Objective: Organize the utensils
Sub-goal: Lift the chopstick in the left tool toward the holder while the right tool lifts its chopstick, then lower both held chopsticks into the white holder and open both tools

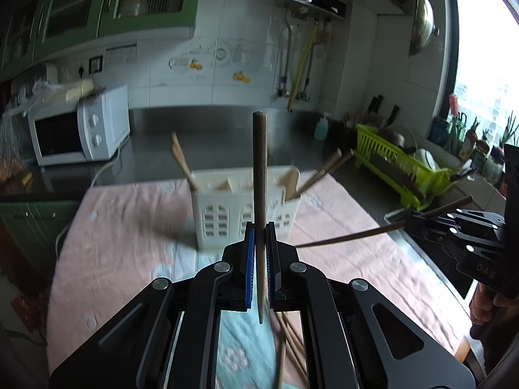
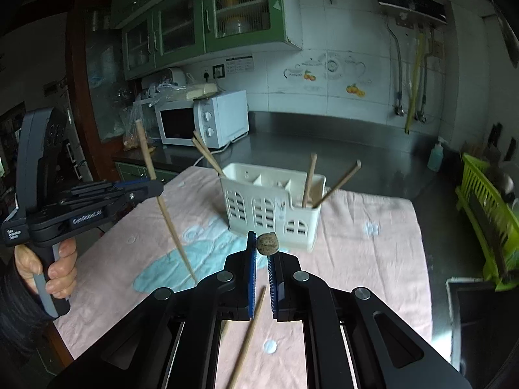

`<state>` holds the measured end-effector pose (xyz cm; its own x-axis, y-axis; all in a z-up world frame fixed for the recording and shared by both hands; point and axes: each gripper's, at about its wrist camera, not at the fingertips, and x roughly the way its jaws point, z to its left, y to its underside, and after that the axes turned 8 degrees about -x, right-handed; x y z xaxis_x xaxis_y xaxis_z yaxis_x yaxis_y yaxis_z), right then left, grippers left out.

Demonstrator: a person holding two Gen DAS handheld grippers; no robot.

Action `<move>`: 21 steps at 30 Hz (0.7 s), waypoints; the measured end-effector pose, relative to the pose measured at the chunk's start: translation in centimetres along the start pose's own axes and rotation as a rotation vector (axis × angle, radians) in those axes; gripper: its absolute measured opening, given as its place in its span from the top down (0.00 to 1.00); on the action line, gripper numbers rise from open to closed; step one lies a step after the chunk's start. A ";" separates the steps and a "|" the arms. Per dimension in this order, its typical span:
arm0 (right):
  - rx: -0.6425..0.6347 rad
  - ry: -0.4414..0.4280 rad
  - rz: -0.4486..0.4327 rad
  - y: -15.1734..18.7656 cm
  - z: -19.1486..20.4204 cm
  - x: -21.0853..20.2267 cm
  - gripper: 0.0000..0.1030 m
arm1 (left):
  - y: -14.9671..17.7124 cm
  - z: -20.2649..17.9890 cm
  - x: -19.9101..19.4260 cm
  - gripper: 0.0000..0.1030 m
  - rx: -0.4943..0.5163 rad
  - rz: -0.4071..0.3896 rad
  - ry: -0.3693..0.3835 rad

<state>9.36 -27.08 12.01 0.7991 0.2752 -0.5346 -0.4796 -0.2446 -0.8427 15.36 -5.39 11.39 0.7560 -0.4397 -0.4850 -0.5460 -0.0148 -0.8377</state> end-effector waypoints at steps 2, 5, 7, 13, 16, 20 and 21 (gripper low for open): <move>-0.018 -0.005 -0.004 -1.3 -0.5 -0.1 0.94 | -2.0 -0.3 0.1 0.95 0.008 -0.033 -0.007; -0.056 0.016 -0.014 -3.4 -1.0 0.0 0.94 | -4.5 -0.9 0.2 0.95 0.012 -0.089 -0.020; -0.074 0.026 -0.018 -4.4 -1.2 0.2 0.93 | -6.3 -1.1 0.3 0.95 0.009 -0.134 -0.031; -0.120 0.068 -0.004 -7.0 -2.4 2.0 0.93 | -10.2 -1.4 1.9 0.95 0.011 -0.238 -0.078; -0.125 0.083 0.015 -7.9 -3.2 3.3 0.93 | -11.2 -1.1 3.7 0.95 0.007 -0.255 -0.111; -0.126 0.085 0.049 -8.4 -3.9 5.0 0.93 | -11.7 -0.3 6.4 0.95 0.001 -0.249 -0.146; -0.126 0.084 0.059 -8.4 -4.1 5.5 0.93 | -11.7 0.1 7.0 0.95 -0.008 -0.243 -0.147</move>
<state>19.28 -27.35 16.39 0.8011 0.1790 -0.5712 -0.4814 -0.3745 -0.7925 27.06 -8.21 17.79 0.9090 -0.2872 -0.3019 -0.3448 -0.1114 -0.9320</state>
